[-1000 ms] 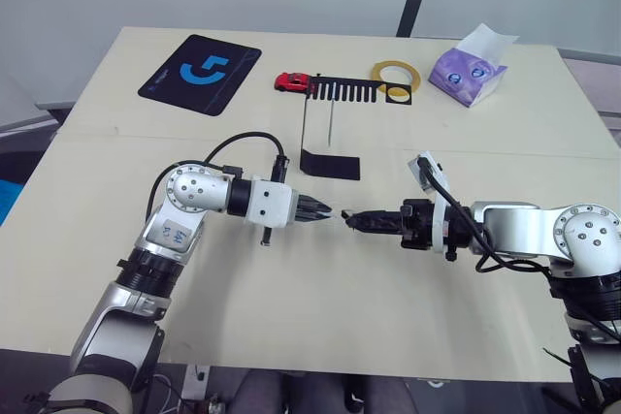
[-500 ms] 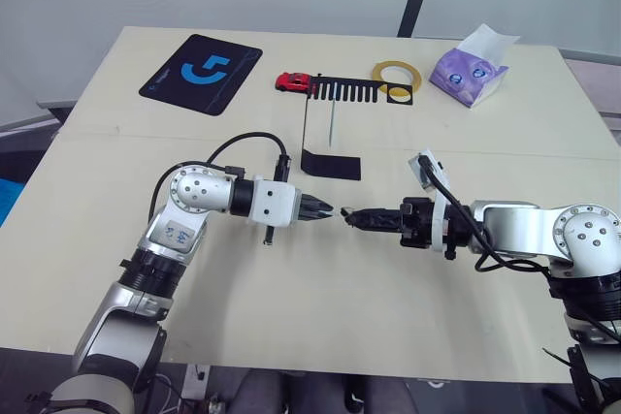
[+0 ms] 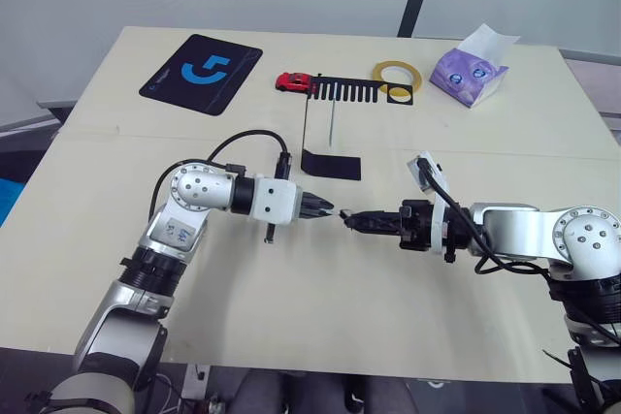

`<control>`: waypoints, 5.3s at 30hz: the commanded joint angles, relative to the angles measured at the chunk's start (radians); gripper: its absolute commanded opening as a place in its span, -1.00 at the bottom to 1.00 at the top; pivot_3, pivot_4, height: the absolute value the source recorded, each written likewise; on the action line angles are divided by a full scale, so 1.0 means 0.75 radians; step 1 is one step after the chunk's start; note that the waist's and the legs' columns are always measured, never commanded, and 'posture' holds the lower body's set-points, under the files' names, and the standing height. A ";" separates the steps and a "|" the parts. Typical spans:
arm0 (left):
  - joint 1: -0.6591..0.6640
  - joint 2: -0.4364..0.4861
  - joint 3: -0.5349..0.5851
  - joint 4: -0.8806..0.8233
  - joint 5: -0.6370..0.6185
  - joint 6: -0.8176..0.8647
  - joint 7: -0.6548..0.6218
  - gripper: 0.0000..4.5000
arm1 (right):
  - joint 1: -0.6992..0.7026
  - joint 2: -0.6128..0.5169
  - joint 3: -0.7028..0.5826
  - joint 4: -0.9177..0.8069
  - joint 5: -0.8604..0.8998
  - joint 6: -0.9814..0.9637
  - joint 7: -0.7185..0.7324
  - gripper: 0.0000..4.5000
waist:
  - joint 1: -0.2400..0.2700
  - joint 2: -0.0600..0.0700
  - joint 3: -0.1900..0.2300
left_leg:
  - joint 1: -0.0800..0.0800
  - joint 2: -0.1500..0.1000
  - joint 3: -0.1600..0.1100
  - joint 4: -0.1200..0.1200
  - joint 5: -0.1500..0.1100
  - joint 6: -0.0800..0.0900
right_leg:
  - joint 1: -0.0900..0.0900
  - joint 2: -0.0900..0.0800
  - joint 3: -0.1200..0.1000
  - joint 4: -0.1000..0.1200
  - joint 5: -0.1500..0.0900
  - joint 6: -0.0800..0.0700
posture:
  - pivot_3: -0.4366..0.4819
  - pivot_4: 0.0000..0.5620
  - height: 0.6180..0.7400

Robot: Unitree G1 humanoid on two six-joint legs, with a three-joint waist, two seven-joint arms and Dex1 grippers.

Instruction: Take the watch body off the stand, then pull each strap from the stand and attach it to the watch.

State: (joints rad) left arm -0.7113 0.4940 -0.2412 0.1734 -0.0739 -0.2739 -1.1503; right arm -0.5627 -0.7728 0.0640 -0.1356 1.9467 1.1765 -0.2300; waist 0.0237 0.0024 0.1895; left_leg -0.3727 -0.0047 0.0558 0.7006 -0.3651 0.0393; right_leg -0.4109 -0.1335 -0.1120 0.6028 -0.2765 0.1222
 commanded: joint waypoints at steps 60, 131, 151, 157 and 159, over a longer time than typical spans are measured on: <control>-0.034 0.001 0.014 0.003 -0.004 -0.014 0.029 -1.00 | 0.022 0.008 -0.071 -0.002 0.034 -0.028 -0.009 -0.34 | 0.000 0.000 0.000 | 0.000 0.000 0.000 0.000 0.000 0.000 | 0.000 0.000 -0.001 0.000 0.000 0.000 | -0.05 -0.47 0.97; -0.037 -0.017 -0.003 0.014 0.007 -0.015 0.049 -1.00 | -0.002 0.044 -0.092 -0.005 0.034 -0.040 -0.023 -0.34 | 0.000 0.000 0.000 | 0.000 0.000 0.000 0.000 0.000 0.000 | 0.000 0.000 -0.001 0.000 0.000 0.000 | -0.05 -0.47 0.97; -0.043 -0.018 -0.004 0.020 0.011 -0.017 0.051 -1.00 | -0.006 0.048 -0.098 0.001 0.034 -0.044 -0.025 -0.34 | 0.000 0.000 0.000 | 0.000 0.000 0.000 0.000 0.000 0.000 | 0.000 0.000 -0.001 0.000 0.000 0.000 | -0.05 -0.47 0.97; -0.046 -0.020 -0.004 0.024 0.013 -0.019 0.052 -1.00 | -0.007 0.047 -0.097 0.002 0.034 -0.043 -0.026 -0.34 | 0.000 0.000 0.000 | 0.000 0.000 0.000 0.000 0.000 0.000 | 0.000 0.000 -0.001 0.000 0.000 0.000 | -0.05 -0.47 0.97; -0.047 -0.021 -0.004 0.026 0.013 -0.019 0.054 -1.00 | -0.008 0.048 -0.096 0.000 0.034 -0.044 -0.027 -0.34 | 0.000 0.000 0.000 | 0.000 0.000 0.000 0.000 0.000 0.000 | 0.000 0.000 -0.001 0.000 0.000 0.000 | -0.05 -0.47 0.97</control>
State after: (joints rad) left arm -0.7317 0.4821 -0.2458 0.2083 -0.0671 -0.2734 -1.1191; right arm -0.5473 -0.7402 0.0324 -0.1142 1.9468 1.1559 -0.2541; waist 0.0238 0.0023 0.1894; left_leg -0.3731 -0.0047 0.0556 0.7006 -0.3650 0.0393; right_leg -0.4108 -0.1334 -0.1127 0.6027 -0.2764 0.1223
